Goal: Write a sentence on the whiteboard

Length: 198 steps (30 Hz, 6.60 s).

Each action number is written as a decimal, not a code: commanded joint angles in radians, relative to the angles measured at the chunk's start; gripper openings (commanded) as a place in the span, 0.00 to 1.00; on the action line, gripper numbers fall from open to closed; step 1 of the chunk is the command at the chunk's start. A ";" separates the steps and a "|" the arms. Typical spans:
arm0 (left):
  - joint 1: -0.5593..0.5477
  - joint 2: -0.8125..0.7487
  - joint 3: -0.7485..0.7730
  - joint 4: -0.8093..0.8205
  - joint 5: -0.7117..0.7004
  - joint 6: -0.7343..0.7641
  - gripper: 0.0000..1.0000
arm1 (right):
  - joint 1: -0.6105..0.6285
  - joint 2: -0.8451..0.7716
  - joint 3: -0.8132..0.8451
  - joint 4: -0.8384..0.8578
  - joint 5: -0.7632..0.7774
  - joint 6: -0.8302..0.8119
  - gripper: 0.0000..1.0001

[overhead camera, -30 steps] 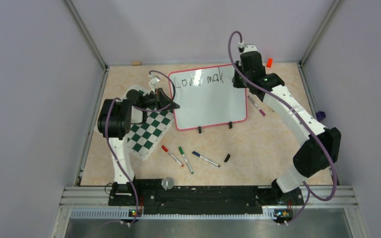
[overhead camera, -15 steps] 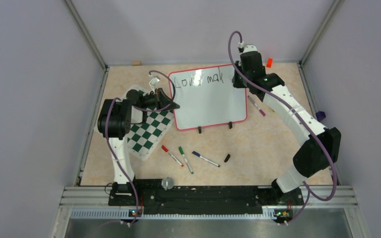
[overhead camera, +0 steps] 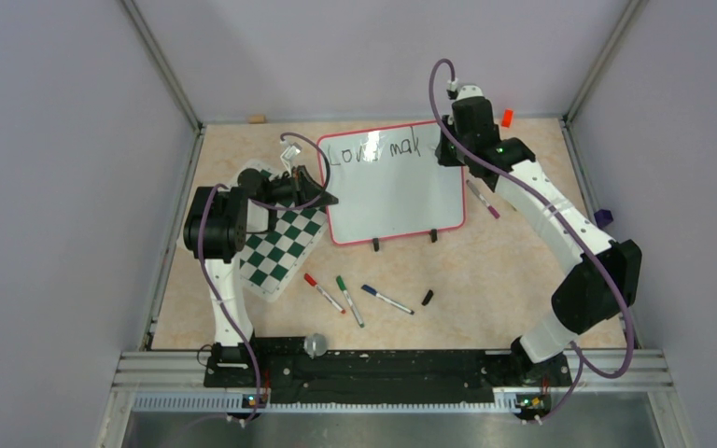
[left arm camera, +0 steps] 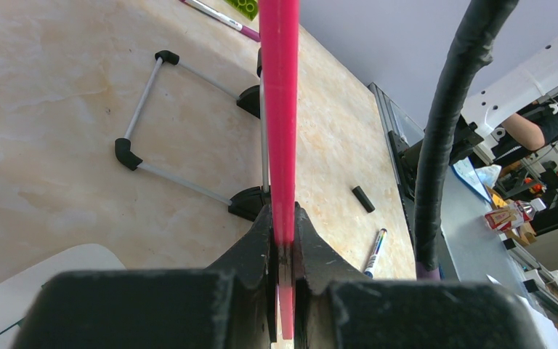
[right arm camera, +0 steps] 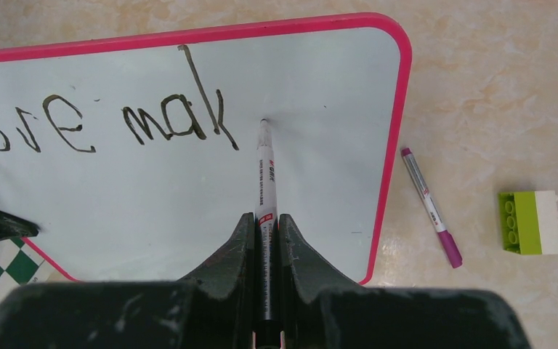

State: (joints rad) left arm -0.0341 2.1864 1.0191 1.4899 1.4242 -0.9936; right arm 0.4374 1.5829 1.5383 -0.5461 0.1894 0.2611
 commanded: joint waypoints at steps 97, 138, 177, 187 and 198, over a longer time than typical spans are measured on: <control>-0.009 0.025 0.044 0.130 0.026 0.013 0.00 | 0.011 -0.036 0.041 0.052 -0.036 -0.031 0.00; -0.010 0.021 0.041 0.130 0.028 0.018 0.00 | 0.011 0.039 0.066 0.044 0.023 -0.015 0.00; -0.011 0.023 0.042 0.130 0.028 0.018 0.00 | 0.011 -0.018 -0.020 0.014 0.036 -0.010 0.00; -0.011 0.023 0.042 0.130 0.027 0.017 0.00 | 0.004 -0.047 -0.010 0.062 0.021 0.010 0.00; -0.010 0.022 0.042 0.130 0.030 0.016 0.00 | -0.017 -0.049 0.008 0.067 0.017 0.015 0.00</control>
State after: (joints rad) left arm -0.0349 2.2063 1.0435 1.5032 1.4242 -1.0206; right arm 0.4324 1.5803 1.5124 -0.5159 0.1905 0.2661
